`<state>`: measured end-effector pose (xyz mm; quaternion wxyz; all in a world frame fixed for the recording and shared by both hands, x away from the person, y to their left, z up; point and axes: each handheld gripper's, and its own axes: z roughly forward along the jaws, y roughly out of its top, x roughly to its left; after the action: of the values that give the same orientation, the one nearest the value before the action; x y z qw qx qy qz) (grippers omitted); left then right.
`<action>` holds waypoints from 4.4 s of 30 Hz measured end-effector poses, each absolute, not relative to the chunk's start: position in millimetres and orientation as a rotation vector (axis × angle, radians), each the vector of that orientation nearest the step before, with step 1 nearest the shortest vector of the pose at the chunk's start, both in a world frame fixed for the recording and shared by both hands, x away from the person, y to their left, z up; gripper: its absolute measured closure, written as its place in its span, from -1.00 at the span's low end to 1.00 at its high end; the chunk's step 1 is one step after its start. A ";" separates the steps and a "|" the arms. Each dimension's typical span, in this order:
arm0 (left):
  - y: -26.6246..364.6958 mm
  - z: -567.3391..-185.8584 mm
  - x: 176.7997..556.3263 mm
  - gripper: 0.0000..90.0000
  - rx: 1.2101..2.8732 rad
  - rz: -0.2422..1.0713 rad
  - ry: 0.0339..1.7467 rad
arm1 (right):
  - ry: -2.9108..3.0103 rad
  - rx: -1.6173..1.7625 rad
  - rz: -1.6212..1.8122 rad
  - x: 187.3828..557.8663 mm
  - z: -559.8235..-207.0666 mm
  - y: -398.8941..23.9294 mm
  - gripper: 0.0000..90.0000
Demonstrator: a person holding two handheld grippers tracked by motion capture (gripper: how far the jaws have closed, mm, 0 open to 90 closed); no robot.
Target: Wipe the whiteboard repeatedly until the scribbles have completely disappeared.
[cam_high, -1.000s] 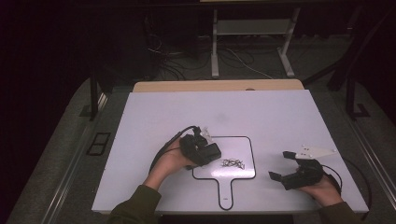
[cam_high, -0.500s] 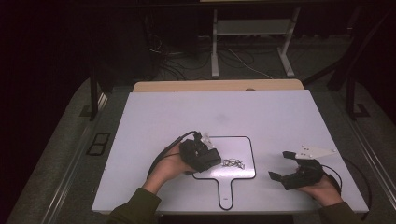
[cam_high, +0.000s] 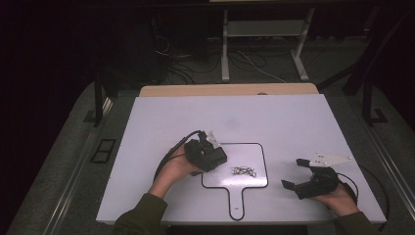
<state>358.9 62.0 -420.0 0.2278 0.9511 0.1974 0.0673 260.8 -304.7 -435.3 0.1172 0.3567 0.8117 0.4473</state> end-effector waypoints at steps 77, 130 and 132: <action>8.9 -420.3 339.2 -0.14 2.648 0.064 0.343 | 2.372 1.051 1.313 260.2 -435.0 -305.2 -1.00; -13.5 -420.5 345.5 -0.14 2.660 0.094 0.336 | 2.369 1.048 1.314 259.7 -434.8 -306.0 -1.00; -11.7 -420.5 352.0 -0.14 2.658 0.107 0.362 | 2.368 1.051 1.315 259.8 -434.8 -306.4 -1.00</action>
<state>352.0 -11.7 -420.5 0.2266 0.9643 0.1315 0.0388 259.8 -306.4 -434.8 0.1177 0.3592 0.8094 0.4494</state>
